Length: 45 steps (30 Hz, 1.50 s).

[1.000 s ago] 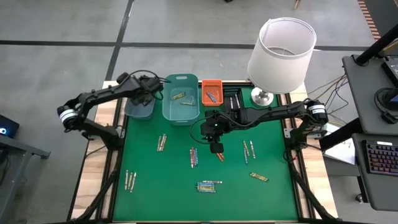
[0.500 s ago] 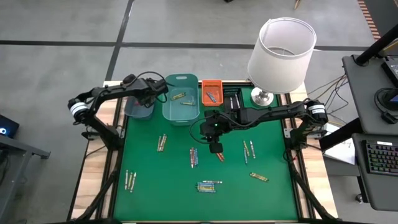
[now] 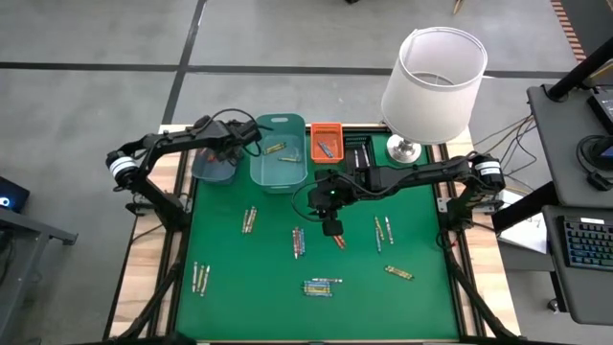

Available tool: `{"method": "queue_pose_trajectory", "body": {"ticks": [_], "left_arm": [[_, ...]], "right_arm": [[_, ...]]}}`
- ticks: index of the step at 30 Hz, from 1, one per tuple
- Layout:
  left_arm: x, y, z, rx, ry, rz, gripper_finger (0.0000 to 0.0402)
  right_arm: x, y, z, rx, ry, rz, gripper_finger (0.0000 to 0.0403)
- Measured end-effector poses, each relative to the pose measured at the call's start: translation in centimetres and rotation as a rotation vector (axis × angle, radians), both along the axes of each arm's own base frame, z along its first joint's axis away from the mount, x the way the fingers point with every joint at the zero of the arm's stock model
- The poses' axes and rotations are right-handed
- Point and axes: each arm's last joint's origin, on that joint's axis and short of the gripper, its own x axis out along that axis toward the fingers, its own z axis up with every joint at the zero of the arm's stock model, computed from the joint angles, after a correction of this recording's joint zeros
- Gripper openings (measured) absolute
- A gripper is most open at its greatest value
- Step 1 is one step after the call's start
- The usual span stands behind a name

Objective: Sort crayons
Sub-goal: Put the orange crayon into the blue bin, then put the white crayon into the black bin

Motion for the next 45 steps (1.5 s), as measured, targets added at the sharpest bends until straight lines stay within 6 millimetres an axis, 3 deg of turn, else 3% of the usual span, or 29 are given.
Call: {"method": "queue_pose_trajectory", "body": {"ticks": [18, 33, 45], "left_arm": [[1.1, 0.7, -0.2, -0.084, -0.258, -0.028, 0.0028], [1.2, 0.8, -0.2, -0.078, -0.267, -0.029, 0.0030], [1.1, 0.5, 0.2, -0.074, -0.264, -0.032, 0.0097]], "right_arm": [[0.0, 0.0, 0.0, -0.003, 0.000, 0.002, 0.0100], [0.0, 0.0, 0.0, -0.009, -0.001, 0.008, 0.0100], [-0.1, 0.0, 0.0, -0.001, 0.006, 0.000, 0.0100]]}}
